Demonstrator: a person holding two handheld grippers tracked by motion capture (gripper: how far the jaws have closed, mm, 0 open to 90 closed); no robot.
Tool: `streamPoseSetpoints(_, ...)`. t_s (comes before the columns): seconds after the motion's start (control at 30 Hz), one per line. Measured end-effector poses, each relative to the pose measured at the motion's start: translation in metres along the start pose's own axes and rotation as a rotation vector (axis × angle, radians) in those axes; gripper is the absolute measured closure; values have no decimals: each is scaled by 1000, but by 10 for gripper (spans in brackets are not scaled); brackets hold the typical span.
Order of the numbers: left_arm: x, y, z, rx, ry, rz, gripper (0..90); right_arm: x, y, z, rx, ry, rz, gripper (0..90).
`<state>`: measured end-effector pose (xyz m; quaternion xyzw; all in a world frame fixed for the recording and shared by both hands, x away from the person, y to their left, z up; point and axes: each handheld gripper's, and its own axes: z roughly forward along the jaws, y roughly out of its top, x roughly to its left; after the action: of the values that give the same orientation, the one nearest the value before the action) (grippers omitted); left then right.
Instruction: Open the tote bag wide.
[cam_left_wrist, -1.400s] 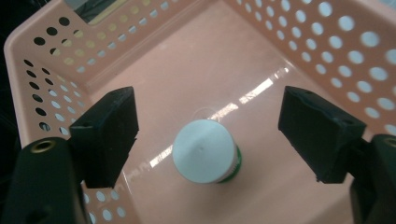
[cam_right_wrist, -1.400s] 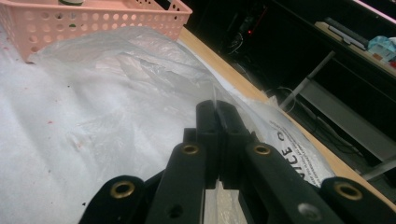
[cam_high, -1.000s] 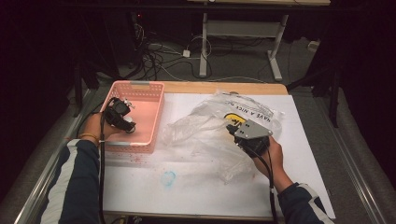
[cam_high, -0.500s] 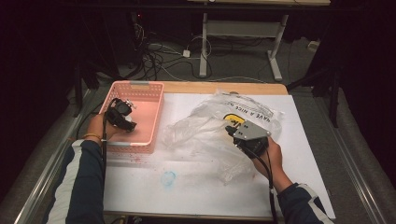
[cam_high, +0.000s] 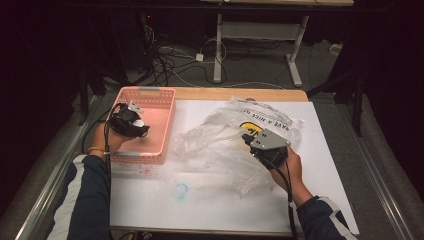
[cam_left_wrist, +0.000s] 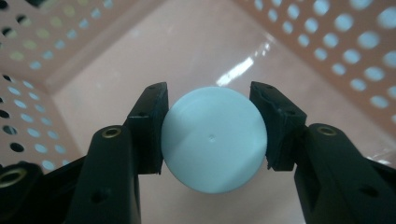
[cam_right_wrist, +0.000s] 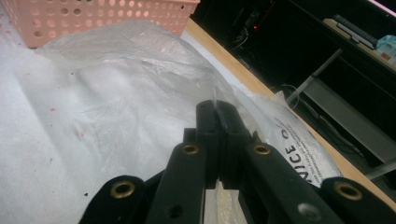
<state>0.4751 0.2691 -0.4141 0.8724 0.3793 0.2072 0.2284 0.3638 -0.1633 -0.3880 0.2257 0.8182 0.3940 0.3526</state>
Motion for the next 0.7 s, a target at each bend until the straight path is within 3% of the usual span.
streamPoseSetpoints(0.2,-16,-4,-17,-146,-7,1,480,0,0,0,-5,-4,7,900)
streamPoseSetpoints(0.4,-28,1,-27,-215,-20,18,480,0,0,0,-6,-6,7,900)
streamPoseSetpoints(0.7,-41,1,-30,-281,-9,24,480,1,-1,1,-5,4,2,900)
